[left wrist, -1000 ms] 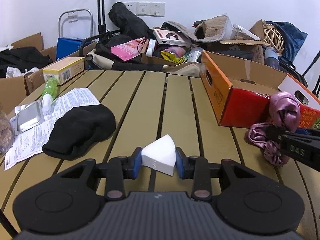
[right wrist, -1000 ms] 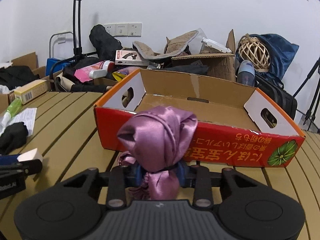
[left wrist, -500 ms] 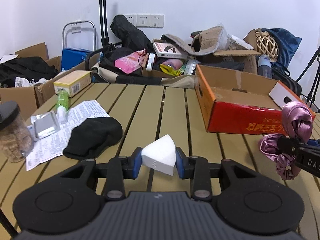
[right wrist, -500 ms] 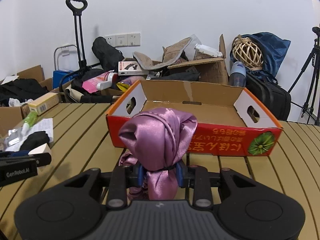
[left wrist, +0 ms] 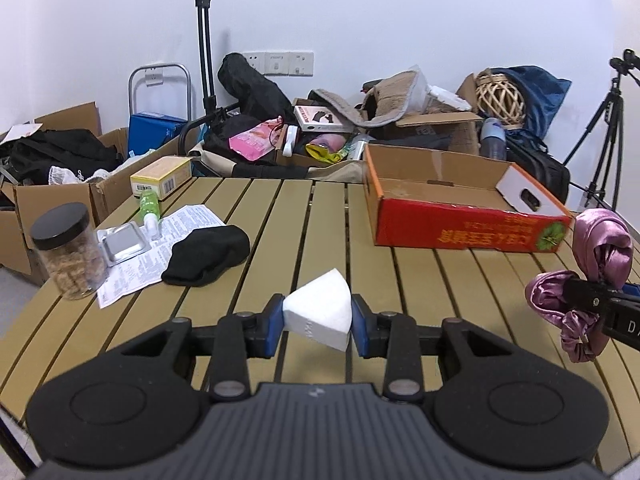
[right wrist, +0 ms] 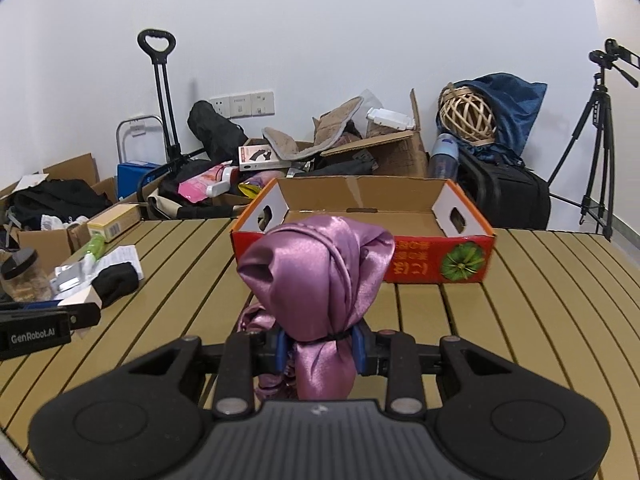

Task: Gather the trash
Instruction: 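Close the right tool on the purple ribbon while the left tool holds the wedge, then carry the white foam wedge and purple ribbon down off the table toward the bin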

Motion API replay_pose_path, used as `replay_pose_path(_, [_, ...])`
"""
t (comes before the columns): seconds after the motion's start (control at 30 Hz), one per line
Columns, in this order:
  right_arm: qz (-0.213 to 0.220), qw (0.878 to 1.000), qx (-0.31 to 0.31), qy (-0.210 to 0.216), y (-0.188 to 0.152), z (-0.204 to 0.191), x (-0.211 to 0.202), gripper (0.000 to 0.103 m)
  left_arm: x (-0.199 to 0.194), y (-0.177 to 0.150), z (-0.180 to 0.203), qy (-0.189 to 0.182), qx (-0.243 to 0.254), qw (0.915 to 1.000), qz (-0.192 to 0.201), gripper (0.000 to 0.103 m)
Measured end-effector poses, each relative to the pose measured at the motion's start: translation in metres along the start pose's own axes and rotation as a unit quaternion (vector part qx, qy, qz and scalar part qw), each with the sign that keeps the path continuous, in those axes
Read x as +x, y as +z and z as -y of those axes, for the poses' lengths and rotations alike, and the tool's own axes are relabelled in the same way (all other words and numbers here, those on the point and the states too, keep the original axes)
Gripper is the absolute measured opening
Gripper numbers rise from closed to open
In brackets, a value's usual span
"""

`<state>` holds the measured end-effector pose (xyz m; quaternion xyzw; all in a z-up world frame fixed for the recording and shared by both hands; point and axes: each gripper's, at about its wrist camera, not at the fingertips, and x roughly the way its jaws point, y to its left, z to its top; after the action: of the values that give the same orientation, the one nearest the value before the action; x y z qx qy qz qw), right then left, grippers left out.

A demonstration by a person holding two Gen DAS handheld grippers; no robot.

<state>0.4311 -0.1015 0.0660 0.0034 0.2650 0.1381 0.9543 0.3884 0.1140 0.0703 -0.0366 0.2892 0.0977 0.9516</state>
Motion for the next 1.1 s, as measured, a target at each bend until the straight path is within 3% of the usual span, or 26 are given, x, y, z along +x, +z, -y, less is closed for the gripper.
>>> replay_pose_path(0.53, [0.015,1.000,0.008,0.006,-0.057,0.021,-0.110,0.029,-0.095,-0.047,0.021,-0.032,0.016,0.9992,0.017,0.035])
replay_pose_path(1.1, [-0.013,0.999,0.038,-0.002,-0.154,0.057,-0.172,0.029,-0.149,-0.126,0.038,-0.070,0.032,0.9970,-0.002,0.035])
